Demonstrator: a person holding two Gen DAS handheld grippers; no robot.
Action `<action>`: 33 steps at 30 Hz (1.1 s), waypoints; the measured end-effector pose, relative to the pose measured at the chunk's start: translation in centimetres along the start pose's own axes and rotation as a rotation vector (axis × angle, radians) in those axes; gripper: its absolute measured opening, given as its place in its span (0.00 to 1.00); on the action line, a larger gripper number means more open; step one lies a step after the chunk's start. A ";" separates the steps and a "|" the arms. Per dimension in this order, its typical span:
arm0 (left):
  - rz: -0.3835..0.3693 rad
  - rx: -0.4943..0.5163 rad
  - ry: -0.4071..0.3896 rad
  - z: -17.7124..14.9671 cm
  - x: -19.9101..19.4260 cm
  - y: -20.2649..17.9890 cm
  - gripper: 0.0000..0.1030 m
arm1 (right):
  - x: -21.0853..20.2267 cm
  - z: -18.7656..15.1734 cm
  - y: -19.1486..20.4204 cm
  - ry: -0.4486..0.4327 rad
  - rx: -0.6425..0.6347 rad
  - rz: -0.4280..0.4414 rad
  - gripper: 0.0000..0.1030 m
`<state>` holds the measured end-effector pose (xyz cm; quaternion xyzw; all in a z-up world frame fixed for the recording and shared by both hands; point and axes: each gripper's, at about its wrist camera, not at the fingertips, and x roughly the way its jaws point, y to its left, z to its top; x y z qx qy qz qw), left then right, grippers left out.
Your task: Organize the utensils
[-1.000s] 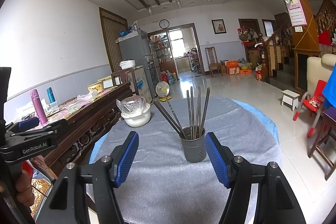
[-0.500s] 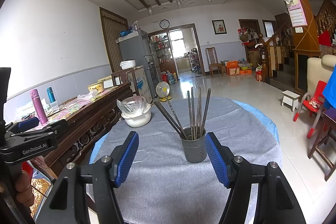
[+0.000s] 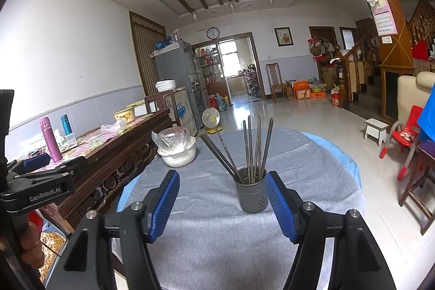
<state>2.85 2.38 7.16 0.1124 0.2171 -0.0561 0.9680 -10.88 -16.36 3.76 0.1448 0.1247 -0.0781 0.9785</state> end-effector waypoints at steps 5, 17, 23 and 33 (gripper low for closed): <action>0.000 -0.001 0.001 0.0 0.0 0.1 0.91 | -0.1 0.1 -0.2 -0.002 0.004 -0.002 0.68; 0.002 0.000 0.000 0.0 -0.1 0.1 0.91 | -0.1 0.2 -0.2 -0.002 0.003 -0.004 0.68; 0.003 -0.001 0.000 0.0 -0.1 0.2 0.91 | -0.1 0.2 -0.2 -0.003 0.003 -0.004 0.68; 0.005 0.001 0.009 -0.3 0.2 0.2 0.91 | 0.0 0.1 -0.2 0.000 0.003 -0.006 0.68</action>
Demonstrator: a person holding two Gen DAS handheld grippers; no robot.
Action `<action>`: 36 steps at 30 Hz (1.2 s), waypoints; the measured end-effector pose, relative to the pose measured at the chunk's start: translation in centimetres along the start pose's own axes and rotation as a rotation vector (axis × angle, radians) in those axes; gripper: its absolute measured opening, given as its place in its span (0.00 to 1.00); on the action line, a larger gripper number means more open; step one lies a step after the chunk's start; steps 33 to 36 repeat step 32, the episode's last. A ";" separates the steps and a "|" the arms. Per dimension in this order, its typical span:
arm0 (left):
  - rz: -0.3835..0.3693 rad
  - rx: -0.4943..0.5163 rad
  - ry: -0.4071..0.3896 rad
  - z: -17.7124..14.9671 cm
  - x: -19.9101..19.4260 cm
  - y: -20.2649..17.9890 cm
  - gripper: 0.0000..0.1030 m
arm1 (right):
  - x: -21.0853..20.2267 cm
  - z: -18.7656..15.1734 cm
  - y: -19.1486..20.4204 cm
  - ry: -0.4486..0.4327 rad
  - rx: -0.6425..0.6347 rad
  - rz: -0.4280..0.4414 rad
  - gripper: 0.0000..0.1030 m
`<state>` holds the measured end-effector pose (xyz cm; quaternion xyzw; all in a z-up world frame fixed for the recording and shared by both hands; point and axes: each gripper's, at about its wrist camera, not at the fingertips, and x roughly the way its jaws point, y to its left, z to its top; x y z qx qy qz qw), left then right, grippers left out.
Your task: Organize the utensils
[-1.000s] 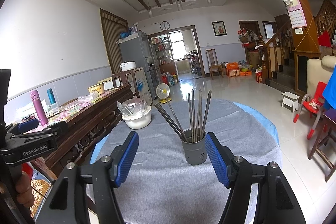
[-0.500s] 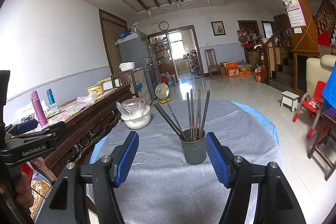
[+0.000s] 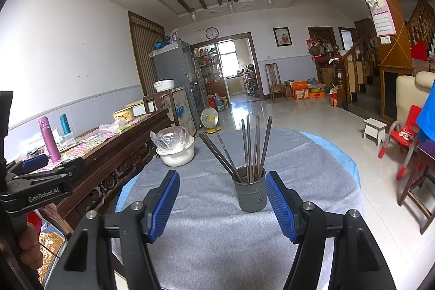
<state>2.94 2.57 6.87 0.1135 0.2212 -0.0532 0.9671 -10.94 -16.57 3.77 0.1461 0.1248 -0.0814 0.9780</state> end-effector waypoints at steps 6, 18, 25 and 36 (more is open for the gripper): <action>0.000 0.001 0.009 -0.1 0.2 -0.1 0.91 | 0.2 -0.4 -0.3 0.007 0.000 -0.003 0.68; -0.002 -0.001 0.017 -0.3 0.4 -0.2 0.91 | 0.5 -0.5 -0.2 0.008 -0.002 -0.005 0.68; -0.016 0.005 0.030 -0.2 1.3 -0.8 0.91 | 1.2 -0.4 -0.6 0.022 0.007 -0.024 0.68; -0.134 -0.039 0.116 -0.4 5.9 -1.6 0.91 | 3.5 -0.4 -4.2 0.061 0.037 -0.105 0.68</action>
